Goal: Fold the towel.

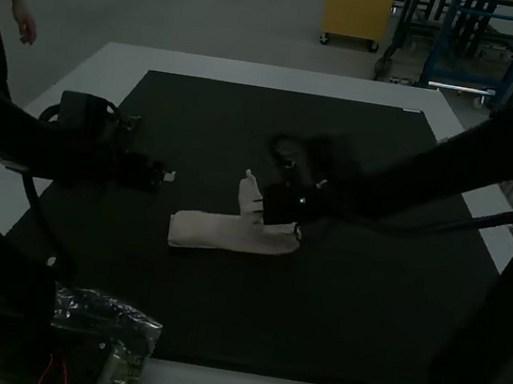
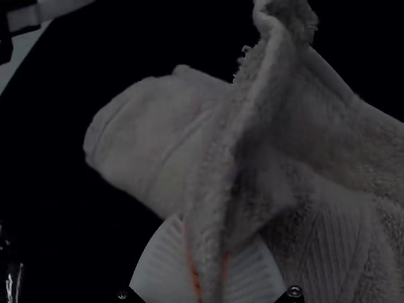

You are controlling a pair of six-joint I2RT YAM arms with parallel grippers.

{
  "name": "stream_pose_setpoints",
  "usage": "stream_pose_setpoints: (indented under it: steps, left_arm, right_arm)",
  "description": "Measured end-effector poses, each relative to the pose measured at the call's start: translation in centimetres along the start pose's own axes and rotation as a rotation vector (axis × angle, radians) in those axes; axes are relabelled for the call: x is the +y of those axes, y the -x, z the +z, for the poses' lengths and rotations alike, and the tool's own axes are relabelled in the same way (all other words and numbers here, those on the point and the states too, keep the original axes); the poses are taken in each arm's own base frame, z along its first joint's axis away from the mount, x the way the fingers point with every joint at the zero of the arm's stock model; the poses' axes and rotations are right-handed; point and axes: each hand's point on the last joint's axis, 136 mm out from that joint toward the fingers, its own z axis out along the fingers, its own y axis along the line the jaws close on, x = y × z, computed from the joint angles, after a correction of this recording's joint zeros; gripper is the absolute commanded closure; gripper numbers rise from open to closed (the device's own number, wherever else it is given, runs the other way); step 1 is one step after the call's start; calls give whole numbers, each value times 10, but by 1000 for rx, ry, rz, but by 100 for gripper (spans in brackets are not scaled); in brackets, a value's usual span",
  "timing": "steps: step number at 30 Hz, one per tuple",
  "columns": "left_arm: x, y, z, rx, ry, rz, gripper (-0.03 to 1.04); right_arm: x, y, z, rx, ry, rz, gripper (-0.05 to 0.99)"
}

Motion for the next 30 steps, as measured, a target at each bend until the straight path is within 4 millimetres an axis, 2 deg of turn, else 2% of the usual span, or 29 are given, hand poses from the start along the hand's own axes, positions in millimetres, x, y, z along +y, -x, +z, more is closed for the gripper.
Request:
stream_pose_setpoints:
  steps: [10,17,24,27,30]
  left_arm:
    - [7,2,-1,-22,21,-11,4]
    - [25,-10,-6,-11,69,-47,4]
    - [45,-12,-12,-16,118,-71,4]
    - [49,-12,-13,-18,131,-70,4]
    - [53,-9,-14,-33,143,-54,4]
  right_arm:
    - [25,-1,31,30,55,-26,96]
    - [36,-4,44,41,80,-36,96]
    - [45,-9,61,63,104,-44,95]
    - [47,-10,70,70,111,-33,69]
    - [50,-9,78,76,127,-19,56]
